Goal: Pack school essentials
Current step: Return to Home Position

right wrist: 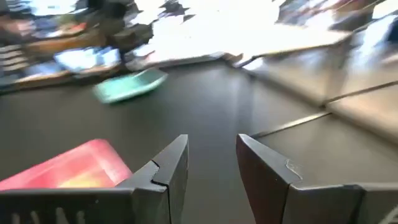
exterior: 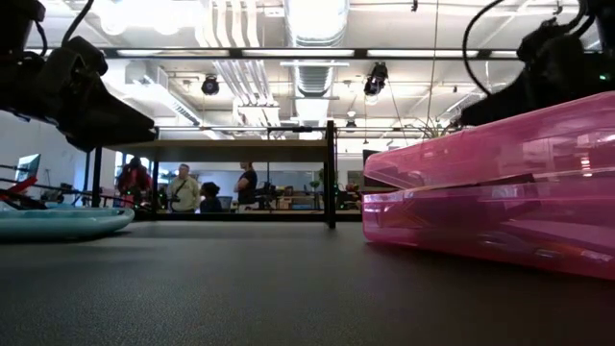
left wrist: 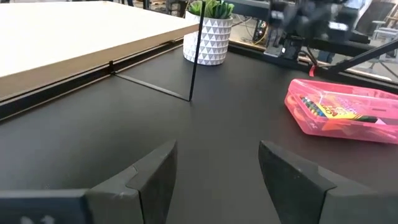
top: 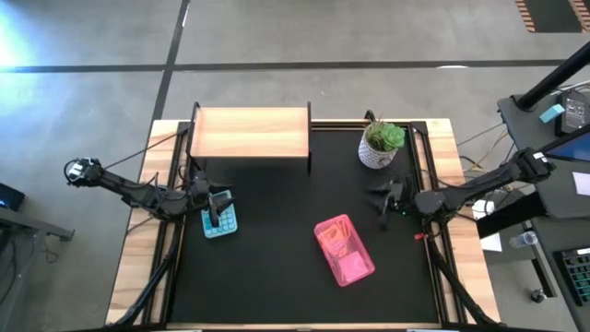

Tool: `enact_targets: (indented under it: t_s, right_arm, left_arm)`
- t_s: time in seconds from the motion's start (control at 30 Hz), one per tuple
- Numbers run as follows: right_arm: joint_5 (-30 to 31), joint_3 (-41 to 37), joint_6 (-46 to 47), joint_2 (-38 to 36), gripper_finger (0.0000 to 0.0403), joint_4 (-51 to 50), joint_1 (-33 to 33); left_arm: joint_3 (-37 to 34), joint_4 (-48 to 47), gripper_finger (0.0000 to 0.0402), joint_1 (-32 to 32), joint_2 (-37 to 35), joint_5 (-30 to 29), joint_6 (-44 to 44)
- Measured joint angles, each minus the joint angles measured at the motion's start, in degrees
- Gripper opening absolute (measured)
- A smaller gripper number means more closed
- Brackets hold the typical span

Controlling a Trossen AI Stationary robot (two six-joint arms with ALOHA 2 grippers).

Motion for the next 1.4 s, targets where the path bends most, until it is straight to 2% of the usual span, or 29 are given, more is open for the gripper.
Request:
enact_targets:
  t_s: [0.07,0.17,0.53,0.7,0.9,1.4]
  right_arm:
    - [4.59,0.05,-4.18,-3.4,0.0127,-0.06,-1.72]
    - [8.31,0.03,-8.43,-8.45,0.0127,0.15,-5.33]
    - [8.38,0.1,-6.58,-18.62,0.0127,0.47,-19.32]
    - [8.35,0.14,-1.78,-20.39,0.0127,0.4,-25.64]
    - [8.28,0.14,-0.93,-20.54,0.0127,0.33,-32.35]
    - [8.24,0.14,-0.91,-20.52,0.0127,0.31,-33.82]
  left_arm:
    - [0.0,0.02,0.021,0.0,0.3,0.0,-0.01]
    - [0.0,0.03,0.021,0.0,0.82,0.0,0.0]
    - [0.0,0.11,0.021,0.0,2.23,0.0,0.0]
    - [-0.02,0.14,0.021,0.0,2.25,0.0,0.0]
    - [-0.04,0.17,0.021,0.0,2.25,0.0,0.0]
    - [-0.04,0.19,0.021,0.0,2.23,0.0,0.0]
